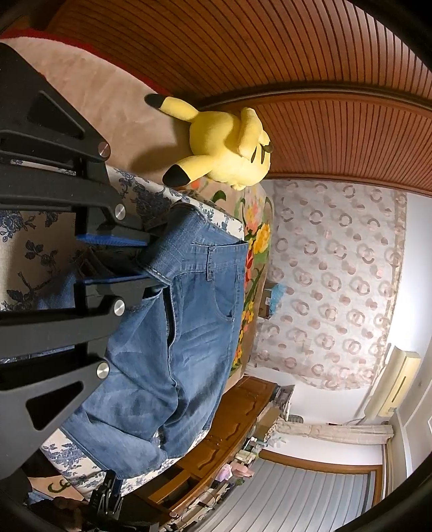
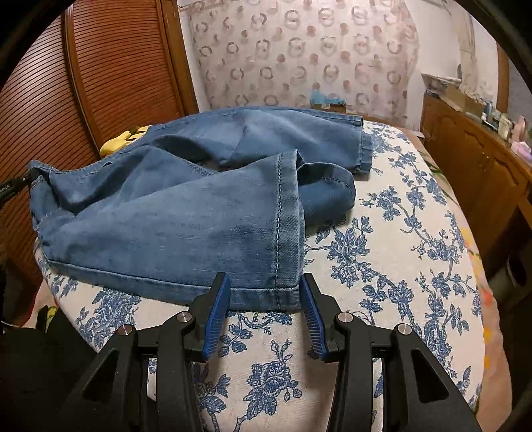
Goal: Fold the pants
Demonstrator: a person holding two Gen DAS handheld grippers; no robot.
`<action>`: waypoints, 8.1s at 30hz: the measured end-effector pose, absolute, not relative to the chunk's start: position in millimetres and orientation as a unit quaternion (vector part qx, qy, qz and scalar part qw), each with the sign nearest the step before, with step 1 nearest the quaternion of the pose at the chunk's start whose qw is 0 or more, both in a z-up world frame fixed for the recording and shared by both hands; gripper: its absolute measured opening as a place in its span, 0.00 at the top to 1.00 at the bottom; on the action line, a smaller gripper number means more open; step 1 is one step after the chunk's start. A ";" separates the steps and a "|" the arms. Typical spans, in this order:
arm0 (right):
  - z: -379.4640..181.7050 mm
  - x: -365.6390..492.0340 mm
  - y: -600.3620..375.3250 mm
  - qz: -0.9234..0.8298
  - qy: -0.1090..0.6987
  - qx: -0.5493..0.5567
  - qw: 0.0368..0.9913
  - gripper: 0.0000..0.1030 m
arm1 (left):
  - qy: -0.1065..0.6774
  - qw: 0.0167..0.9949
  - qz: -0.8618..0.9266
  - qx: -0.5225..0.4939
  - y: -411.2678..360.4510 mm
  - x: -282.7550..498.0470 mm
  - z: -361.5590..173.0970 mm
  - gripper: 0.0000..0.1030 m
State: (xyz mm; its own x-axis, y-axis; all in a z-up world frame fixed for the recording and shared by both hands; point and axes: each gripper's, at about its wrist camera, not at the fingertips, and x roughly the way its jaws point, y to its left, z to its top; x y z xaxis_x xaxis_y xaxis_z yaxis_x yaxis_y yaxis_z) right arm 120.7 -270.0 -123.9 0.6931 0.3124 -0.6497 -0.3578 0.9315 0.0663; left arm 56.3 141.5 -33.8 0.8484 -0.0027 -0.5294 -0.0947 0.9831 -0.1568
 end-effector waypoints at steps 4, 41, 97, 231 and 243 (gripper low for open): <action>-125.1 117.1 -268.2 0.181 0.342 -0.037 0.921 0.57 | 0.274 0.957 0.025 -0.090 141.5 56.1 -33.9 0.85; -11.8 75.7 -342.2 0.145 0.174 -0.008 0.974 0.90 | 0.205 0.975 0.008 -0.084 120.3 79.8 28.0 0.87; -10.4 206.8 -318.0 0.163 0.361 0.045 0.917 0.88 | 0.325 0.941 0.000 -0.090 120.9 236.7 -27.4 0.89; 26.9 219.7 -297.2 0.116 0.392 0.040 0.912 0.47 | 0.419 0.904 0.057 -0.059 171.2 247.4 -88.9 0.93; 23.3 217.7 -254.1 0.167 0.397 -0.017 0.902 0.83 | 0.424 0.902 0.055 -0.054 172.3 252.3 -97.2 0.92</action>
